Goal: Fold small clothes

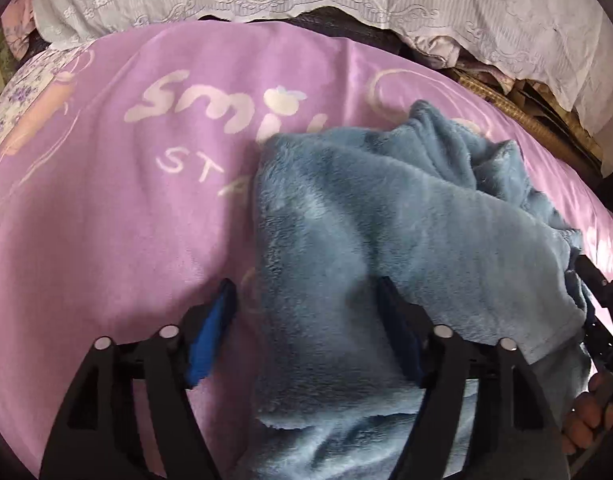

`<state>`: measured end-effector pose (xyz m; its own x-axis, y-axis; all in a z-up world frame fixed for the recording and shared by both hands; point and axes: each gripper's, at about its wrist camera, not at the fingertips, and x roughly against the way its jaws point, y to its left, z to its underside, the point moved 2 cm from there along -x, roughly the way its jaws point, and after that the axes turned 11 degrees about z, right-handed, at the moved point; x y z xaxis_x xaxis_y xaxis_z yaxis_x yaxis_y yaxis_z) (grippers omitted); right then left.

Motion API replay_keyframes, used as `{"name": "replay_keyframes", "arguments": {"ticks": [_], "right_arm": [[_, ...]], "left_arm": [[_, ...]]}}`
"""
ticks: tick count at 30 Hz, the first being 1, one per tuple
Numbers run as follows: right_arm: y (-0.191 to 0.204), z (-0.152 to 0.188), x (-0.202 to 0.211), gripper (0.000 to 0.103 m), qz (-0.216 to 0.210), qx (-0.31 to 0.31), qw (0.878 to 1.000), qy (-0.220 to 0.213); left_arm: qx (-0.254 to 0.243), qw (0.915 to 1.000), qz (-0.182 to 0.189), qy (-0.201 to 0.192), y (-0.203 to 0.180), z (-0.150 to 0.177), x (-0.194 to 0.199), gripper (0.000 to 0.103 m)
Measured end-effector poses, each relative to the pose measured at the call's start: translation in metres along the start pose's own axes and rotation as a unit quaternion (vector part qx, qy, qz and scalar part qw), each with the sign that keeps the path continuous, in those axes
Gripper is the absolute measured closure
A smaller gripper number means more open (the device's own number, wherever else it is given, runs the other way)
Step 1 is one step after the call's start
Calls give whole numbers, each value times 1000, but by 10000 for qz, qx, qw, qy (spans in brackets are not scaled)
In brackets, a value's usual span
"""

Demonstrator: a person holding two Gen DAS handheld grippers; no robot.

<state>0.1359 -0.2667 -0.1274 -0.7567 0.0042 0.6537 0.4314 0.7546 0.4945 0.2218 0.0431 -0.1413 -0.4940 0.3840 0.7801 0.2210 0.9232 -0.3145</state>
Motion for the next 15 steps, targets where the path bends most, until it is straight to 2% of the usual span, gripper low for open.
{"name": "replay_keyframes", "arguments": {"ticks": [1,3,6,8,9,11,14,15], "right_arm": [[-1,0,0,53,-25,-12,10000,16],[-3,-1,0,53,-75,-44,9999,56],[-2,-1,5,54,40,-49,9999,125],[12,-1,23,52,350,210,9991,-129],[25,-1,33,52,317,499,9978,-307],[48,3,42,52,-30,941,9952,-257],[63,16,27,54,-842,1055,9899,439],[62,20,16,55,-895,1051,9880,699]], "left_arm": [[128,9999,1,-16,6,1,5,29],[275,9992,-205,-212,9,4,23,37],[208,9982,-259,-495,-3,18,54,40],[41,9982,-96,-595,-21,21,64,40],[-85,9981,31,-611,-33,20,64,40],[-431,9971,235,-581,-58,17,53,39],[-670,9974,10,-283,-68,18,16,37],[-656,9977,-35,-152,-64,19,6,37]]}}
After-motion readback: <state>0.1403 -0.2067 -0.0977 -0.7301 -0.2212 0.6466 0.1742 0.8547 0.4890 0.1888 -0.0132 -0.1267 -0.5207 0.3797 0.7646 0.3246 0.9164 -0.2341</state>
